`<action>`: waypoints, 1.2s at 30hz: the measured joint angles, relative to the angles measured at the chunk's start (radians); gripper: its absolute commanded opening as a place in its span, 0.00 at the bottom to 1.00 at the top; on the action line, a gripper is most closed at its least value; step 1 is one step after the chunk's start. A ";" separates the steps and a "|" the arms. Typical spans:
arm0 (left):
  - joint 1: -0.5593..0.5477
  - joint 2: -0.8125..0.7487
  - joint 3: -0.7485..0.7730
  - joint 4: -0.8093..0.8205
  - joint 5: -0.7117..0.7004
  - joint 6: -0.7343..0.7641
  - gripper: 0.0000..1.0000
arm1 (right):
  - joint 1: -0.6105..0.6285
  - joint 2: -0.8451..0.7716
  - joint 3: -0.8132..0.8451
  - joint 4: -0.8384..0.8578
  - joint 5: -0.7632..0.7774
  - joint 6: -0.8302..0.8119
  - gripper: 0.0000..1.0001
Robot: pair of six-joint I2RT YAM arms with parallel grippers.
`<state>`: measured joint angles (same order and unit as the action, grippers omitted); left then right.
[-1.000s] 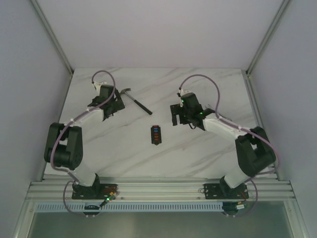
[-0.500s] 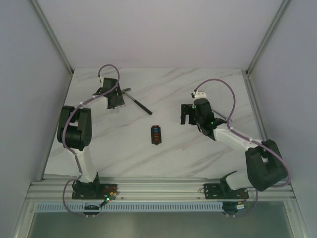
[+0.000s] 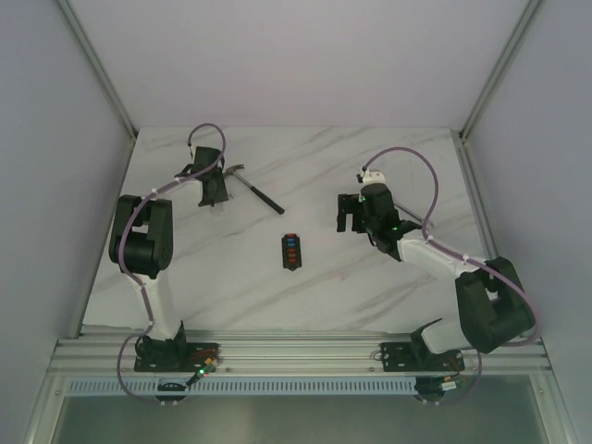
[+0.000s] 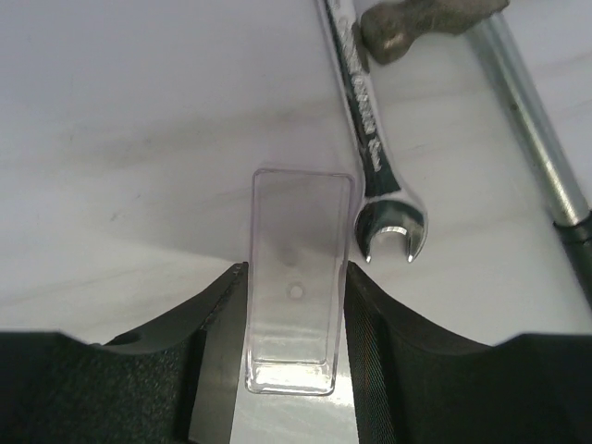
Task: Snap on the fuse box
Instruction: Pick up the fuse box cover from the center of the board, then close the fuse box cover on the fuse box base.
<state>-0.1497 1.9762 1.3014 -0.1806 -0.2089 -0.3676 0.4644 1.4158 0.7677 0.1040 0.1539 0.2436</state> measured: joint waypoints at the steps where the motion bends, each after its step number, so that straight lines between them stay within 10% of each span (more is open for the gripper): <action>1: 0.000 -0.008 -0.008 -0.002 0.000 0.000 0.39 | 0.000 0.000 0.000 0.000 0.000 0.000 1.00; 16: -0.278 -0.403 -0.229 -0.045 -0.027 -0.182 0.38 | 0.000 -0.002 -0.024 0.000 0.000 0.028 1.00; 36: -0.692 -0.327 -0.249 -0.087 -0.182 -0.516 0.37 | 0.000 -0.042 -0.057 -0.001 0.020 0.052 1.00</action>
<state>-0.8421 1.6489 1.0523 -0.2680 -0.3908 -0.8833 0.4641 1.3735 0.7109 0.1028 0.1738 0.2955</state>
